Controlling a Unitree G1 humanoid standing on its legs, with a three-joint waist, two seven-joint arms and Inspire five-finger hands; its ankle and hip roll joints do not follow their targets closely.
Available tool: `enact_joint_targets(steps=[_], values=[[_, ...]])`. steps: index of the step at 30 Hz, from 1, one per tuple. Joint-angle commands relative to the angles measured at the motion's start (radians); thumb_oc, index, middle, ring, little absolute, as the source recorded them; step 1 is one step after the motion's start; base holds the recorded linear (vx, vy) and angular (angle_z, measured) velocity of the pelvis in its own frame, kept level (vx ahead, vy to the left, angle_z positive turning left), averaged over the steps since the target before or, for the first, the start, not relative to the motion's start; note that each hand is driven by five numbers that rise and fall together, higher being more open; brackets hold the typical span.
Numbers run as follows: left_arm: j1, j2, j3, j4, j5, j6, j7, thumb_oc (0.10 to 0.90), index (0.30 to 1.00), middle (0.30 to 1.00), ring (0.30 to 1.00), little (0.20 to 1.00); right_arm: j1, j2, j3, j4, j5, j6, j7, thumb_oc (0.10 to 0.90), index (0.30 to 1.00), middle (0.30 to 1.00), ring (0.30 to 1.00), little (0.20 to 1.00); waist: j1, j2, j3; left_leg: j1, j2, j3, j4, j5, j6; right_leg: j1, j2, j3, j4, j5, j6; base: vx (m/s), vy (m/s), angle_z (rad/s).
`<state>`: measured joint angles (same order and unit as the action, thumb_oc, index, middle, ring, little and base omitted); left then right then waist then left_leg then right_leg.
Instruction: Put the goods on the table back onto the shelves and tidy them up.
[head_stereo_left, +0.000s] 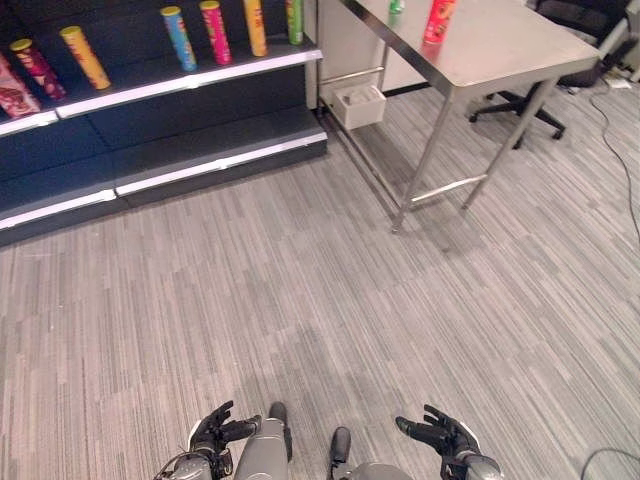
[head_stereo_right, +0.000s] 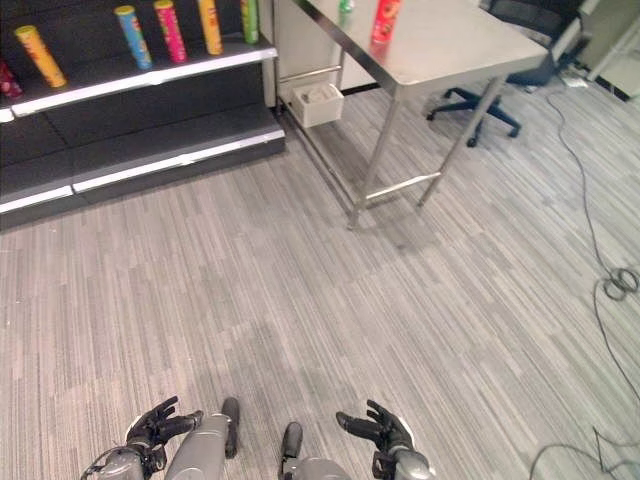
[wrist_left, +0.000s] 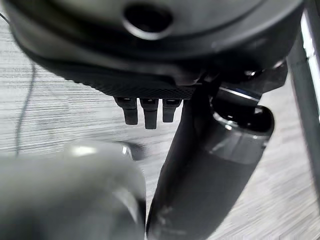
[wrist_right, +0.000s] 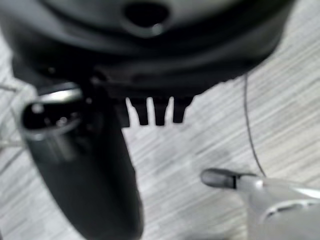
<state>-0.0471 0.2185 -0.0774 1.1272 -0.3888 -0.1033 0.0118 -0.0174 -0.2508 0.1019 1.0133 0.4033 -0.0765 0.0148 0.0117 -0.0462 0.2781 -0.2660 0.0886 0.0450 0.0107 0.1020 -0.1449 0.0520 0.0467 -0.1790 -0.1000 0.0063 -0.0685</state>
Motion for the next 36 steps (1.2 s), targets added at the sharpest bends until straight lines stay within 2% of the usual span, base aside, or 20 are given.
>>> enact_joint_targets(steps=[1, 4, 5, 6, 7, 9, 10, 12, 13, 14, 17, 19, 20, 23, 24, 25, 28, 31, 33, 36], values=[[0.053, 0.007, -0.021, -0.006, 0.045, -0.020, 0.015, 0.800, 0.900, 0.900, 0.900, 0.900, 0.051, -0.055, 0.009, -0.065, 0.007, -0.042, -0.013, 0.800, 0.900, 0.900, 0.900, 0.900, 0.039, 0.031, -0.064, -0.046, -0.015, 0.036, -0.067, 0.174, 0.030, 0.114, -0.032, 0.049, 0.013, -0.069, 0.111, 0.33, 0.097, -0.08], [0.053, 0.007, -0.021, -0.006, 0.045, -0.020, 0.015, 0.800, 0.900, 0.900, 0.900, 0.900, 0.051, -0.055, 0.009, -0.065, 0.007, -0.042, -0.013, 0.800, 0.900, 0.900, 0.900, 0.900, 0.039, 0.031, -0.064, -0.045, -0.015, 0.037, -0.068, 0.174, 0.030, 0.115, -0.032, 0.049, 0.013, -0.069, 0.111, 0.12, 0.037, -0.32], [0.059, 0.010, -0.005, 0.010, 0.053, -0.019, 0.015, 0.800, 0.900, 0.900, 0.900, 0.900, 0.048, -0.052, 0.003, -0.044, 0.002, -0.039, -0.012, 0.800, 0.900, 0.900, 0.900, 0.900, 0.046, 0.043, -0.081, -0.064, -0.014, 0.082, -0.096, 0.197, 0.016, 0.150, -0.023, 0.061, 0.013, -0.088, 0.118, 0.99, 0.452, -0.48], [0.090, 0.022, 0.018, 0.023, 0.075, -0.018, 0.011, 0.800, 0.900, 0.900, 0.900, 0.900, 0.056, -0.035, 0.010, -0.012, -0.039, -0.026, 0.004, 0.800, 0.900, 0.900, 0.900, 0.900, 0.065, 0.021, -0.157, 0.038, -0.056, 0.123, -0.098, 0.148, 0.088, 0.209, -0.100, 0.100, 0.067, -0.102, 0.167, 1.11, 0.510, -0.17], [0.092, 0.029, 0.019, 0.018, 0.075, -0.016, 0.010, 0.800, 0.900, 0.900, 0.900, 0.900, 0.050, -0.032, 0.009, -0.003, -0.042, -0.023, 0.008, 0.800, 0.900, 0.900, 0.900, 0.900, 0.069, 0.013, -0.164, 0.062, -0.062, 0.134, -0.098, 0.127, 0.102, 0.205, -0.118, 0.113, 0.095, -0.089, 0.179, 0.99, 0.508, -0.22], [0.094, 0.032, 0.017, 0.006, 0.074, -0.017, 0.010, 0.800, 0.900, 0.900, 0.900, 0.900, 0.050, -0.031, 0.013, 0.001, -0.049, -0.023, 0.008, 0.800, 0.900, 0.900, 0.900, 0.900, 0.073, 0.005, -0.169, 0.079, -0.076, 0.141, -0.095, 0.114, 0.118, 0.188, -0.140, 0.118, 0.156, -0.042, 0.197, 0.28, 0.178, -1.29], [0.086, 0.042, 0.013, -0.015, 0.077, -0.014, 0.007, 0.800, 0.900, 0.900, 0.900, 0.900, 0.042, -0.031, 0.010, 0.009, -0.057, -0.015, 0.012, 0.800, 0.900, 0.900, 0.900, 0.900, 0.069, 0.001, -0.162, 0.127, -0.101, 0.145, -0.094, 0.069, 0.151, 0.112, -0.170, 0.122, 0.353, 0.056, 0.223, 0.24, 0.218, -1.43], [0.073, 0.050, 0.005, -0.019, 0.082, -0.011, 0.010, 0.800, 0.900, 0.900, 0.900, 0.900, 0.039, -0.036, 0.000, 0.006, -0.058, -0.016, 0.008, 0.800, 0.900, 0.900, 0.900, 0.900, 0.052, 0.008, -0.143, 0.177, -0.118, 0.148, -0.096, 0.035, 0.178, 0.028, -0.189, 0.115, 0.543, 0.196, 0.250, 0.20, 0.234, -0.32], [0.073, 0.050, 0.005, -0.019, 0.082, -0.011, 0.010, 0.800, 0.900, 0.900, 0.900, 0.900, 0.039, -0.037, 0.000, 0.006, -0.058, -0.016, 0.008, 0.800, 0.900, 0.900, 0.900, 0.900, 0.054, 0.011, -0.145, 0.175, -0.115, 0.150, -0.096, 0.035, 0.178, 0.025, -0.186, 0.116, 0.541, 0.199, 0.249, 0.20, 0.267, 0.20], [0.058, 0.061, 0.005, -0.017, 0.085, -0.005, 0.014, 0.800, 0.900, 0.900, 0.900, 0.900, 0.034, -0.041, -0.009, 0.011, -0.079, -0.013, -0.006, 0.800, 0.900, 0.900, 0.900, 0.900, 0.034, 0.031, -0.117, 0.235, -0.117, 0.143, -0.098, 0.001, 0.201, -0.051, -0.224, 0.055, 0.687, 0.238, 0.242, 0.23, 0.247, 0.27], [0.054, 0.068, 0.013, -0.017, 0.081, -0.002, 0.018, 0.800, 0.900, 0.900, 0.900, 0.900, 0.038, -0.043, -0.026, 0.010, -0.076, -0.010, -0.014, 0.800, 0.900, 0.900, 0.900, 0.900, 0.014, 0.046, -0.103, 0.279, -0.110, 0.139, -0.098, -0.033, 0.206, -0.123, -0.261, 0.000, 0.730, 0.190, 0.233, 0.24, 0.137, 0.33], [0.043, 0.070, 0.012, -0.017, 0.079, -0.006, 0.016, 0.800, 0.900, 0.900, 0.900, 0.900, 0.043, -0.051, -0.045, 0.018, -0.067, -0.007, -0.014, 0.800, 0.900, 0.900, 0.900, 0.900, -0.001, 0.050, -0.095, 0.325, -0.105, 0.126, -0.098, -0.061, 0.190, -0.162, -0.292, -0.076, 0.559, 0.105, 0.211, 0.42, -0.018, 0.35], [0.040, 0.069, 0.010, -0.017, 0.082, -0.006, 0.016, 0.800, 0.900, 0.900, 0.900, 0.900, 0.037, -0.057, -0.053, 0.024, -0.064, -0.007, -0.019, 0.800, 0.900, 0.900, 0.900, 0.900, -0.007, 0.050, -0.087, 0.343, -0.101, 0.122, -0.098, -0.075, 0.178, -0.161, -0.297, -0.100, 0.449, 0.105, 0.215, 0.31, -0.121, 0.05], [0.032, 0.067, 0.010, -0.009, 0.091, -0.010, 0.017, 0.800, 0.900, 0.900, 0.900, 0.900, 0.035, -0.063, -0.058, 0.022, -0.068, -0.007, -0.020, 0.800, 0.900, 0.900, 0.900, 0.900, -0.022, 0.024, -0.082, 0.391, -0.107, 0.102, -0.098, -0.116, 0.150, -0.187, -0.261, -0.068, 0.146, 0.172, 0.250, 0.30, -0.143, 0.11], [0.031, 0.067, 0.010, -0.009, 0.091, -0.010, 0.017, 0.800, 0.900, 0.900, 0.900, 0.900, 0.034, -0.063, -0.058, 0.022, -0.069, -0.007, -0.020, 0.800, 0.900, 0.900, 0.900, 0.900, -0.022, 0.023, -0.083, 0.390, -0.107, 0.102, -0.098, -0.115, 0.150, -0.187, -0.261, -0.068, 0.141, 0.175, 0.250, 0.38, -0.157, 0.15], [0.028, 0.071, 0.012, -0.010, 0.102, -0.014, 0.014, 0.800, 0.900, 0.900, 0.900, 0.900, 0.039, -0.068, -0.062, 0.024, -0.078, -0.004, -0.017, 0.800, 0.900, 0.900, 0.900, 0.900, -0.036, 0.012, -0.083, 0.423, -0.098, 0.087, -0.098, -0.141, 0.130, -0.215, -0.251, -0.033, 0.035, 0.227, 0.278, 0.37, -0.153, 0.14], [0.028, 0.069, 0.012, -0.012, 0.116, -0.019, 0.016, 0.800, 0.900, 0.900, 0.900, 0.900, 0.039, -0.076, -0.065, 0.021, -0.091, -0.003, -0.019, 0.800, 0.900, 0.900, 0.900, 0.900, -0.039, 0.004, -0.090, 0.446, -0.087, 0.080, -0.098, -0.158, 0.116, -0.236, -0.262, -0.040, 0.014, 0.262, 0.293, 0.27, -0.125, 0.57], [0.034, 0.055, 0.010, -0.005, 0.116, -0.017, 0.015, 0.800, 0.900, 0.900, 0.900, 0.900, 0.041, -0.083, -0.061, 0.034, -0.091, -0.004, -0.013, 0.800, 0.900, 0.900, 0.900, 0.900, -0.037, -0.006, -0.112, 0.483, -0.066, 0.067, -0.098, -0.175, 0.100, -0.205, -0.249, -0.073, 0.013, 0.255, 0.278, 0.36, -0.237, 0.36], [0.038, 0.046, 0.016, -0.008, 0.083, -0.014, 0.014, 0.800, 0.900, 0.900, 0.900, 0.900, 0.028, -0.095, -0.037, 0.043, -0.096, -0.004, -0.006, 0.800, 0.900, 0.900, 0.900, 0.900, -0.032, 0.008, -0.135, 0.488, 0.002, 0.053, -0.036, -0.121, 0.065, -0.161, -0.199, -0.099, 0.013, 0.229, 0.247, 0.41, -0.364, 0.05], [0.045, 0.041, 0.015, -0.015, 0.078, -0.012, 0.010, 0.800, 0.900, 0.900, 0.900, 0.900, 0.020, -0.099, -0.014, 0.045, -0.099, -0.001, 0.003, 0.800, 0.900, 0.900, 0.900, 0.900, -0.023, 0.014, -0.141, 0.454, 0.040, 0.045, 0.089, -0.079, 0.043, -0.130, -0.165, -0.112, 0.013, 0.190, 0.219, 0.16, -0.192, -0.25]])
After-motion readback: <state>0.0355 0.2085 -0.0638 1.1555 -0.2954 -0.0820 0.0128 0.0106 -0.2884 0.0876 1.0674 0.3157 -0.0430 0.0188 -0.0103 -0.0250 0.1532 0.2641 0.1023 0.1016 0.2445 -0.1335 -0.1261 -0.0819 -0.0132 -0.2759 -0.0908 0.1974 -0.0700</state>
